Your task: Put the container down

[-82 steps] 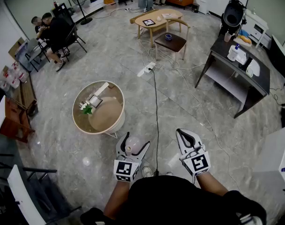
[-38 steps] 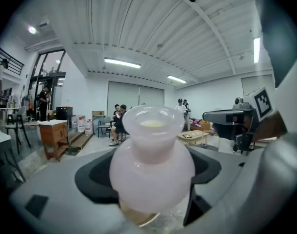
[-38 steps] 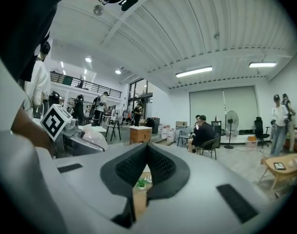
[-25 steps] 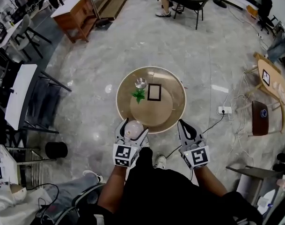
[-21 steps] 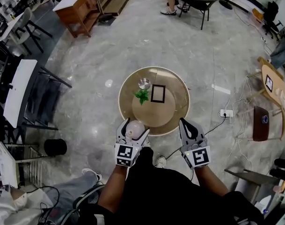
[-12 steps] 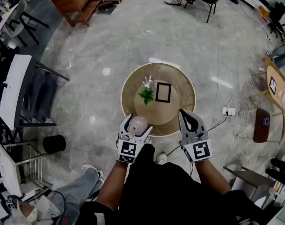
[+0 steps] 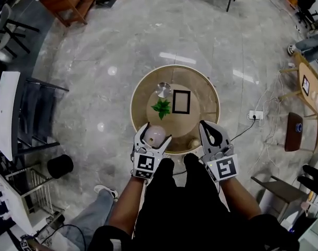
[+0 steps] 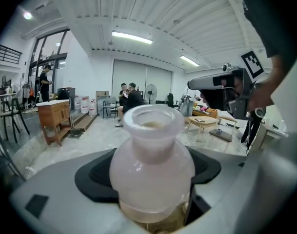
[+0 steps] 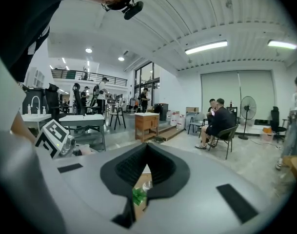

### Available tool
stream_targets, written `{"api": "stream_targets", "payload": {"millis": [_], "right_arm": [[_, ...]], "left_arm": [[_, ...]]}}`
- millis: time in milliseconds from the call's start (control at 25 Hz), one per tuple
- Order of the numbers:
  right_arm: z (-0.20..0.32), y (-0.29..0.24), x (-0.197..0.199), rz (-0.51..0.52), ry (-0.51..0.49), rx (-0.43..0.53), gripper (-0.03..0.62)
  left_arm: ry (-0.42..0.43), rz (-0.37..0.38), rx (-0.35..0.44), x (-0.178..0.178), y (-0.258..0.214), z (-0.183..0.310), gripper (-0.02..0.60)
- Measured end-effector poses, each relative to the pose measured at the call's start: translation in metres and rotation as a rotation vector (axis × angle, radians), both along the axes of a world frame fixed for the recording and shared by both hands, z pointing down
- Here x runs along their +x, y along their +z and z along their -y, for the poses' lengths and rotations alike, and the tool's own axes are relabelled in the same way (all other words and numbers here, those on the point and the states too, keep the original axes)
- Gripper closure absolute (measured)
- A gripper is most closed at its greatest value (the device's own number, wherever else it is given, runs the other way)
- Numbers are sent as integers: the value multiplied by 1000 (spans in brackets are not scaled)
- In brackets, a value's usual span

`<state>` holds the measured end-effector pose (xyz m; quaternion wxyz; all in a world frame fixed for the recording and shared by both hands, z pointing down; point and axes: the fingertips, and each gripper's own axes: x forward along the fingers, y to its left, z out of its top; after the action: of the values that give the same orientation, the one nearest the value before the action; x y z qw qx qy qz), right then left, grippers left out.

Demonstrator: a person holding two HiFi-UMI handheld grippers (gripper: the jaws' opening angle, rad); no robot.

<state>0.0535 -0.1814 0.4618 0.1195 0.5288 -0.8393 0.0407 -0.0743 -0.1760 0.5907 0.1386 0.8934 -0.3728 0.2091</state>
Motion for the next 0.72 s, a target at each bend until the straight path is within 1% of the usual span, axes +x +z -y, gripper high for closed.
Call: {"api": "stream_targets", "payload": {"millis": [80, 160, 280, 440, 600, 720], "right_arm": [[8, 9, 6, 25, 11, -18, 594], [15, 20, 15, 25, 9, -29, 594], [22, 45, 31, 32, 8, -70, 594], [23, 89, 49, 48, 11, -145, 594], [12, 138, 56, 41, -7, -209, 594], [3, 173, 56, 48, -26, -266, 594]], "left_arm": [[12, 20, -1, 7, 11, 8, 175], [23, 36, -3, 15, 22, 14, 175], [23, 45, -31, 31, 51, 21, 175], [0, 56, -53, 45, 99, 27, 175], [-21, 114, -57, 51, 144, 31, 175], [-43, 142, -58, 57, 179, 32, 175]]}}
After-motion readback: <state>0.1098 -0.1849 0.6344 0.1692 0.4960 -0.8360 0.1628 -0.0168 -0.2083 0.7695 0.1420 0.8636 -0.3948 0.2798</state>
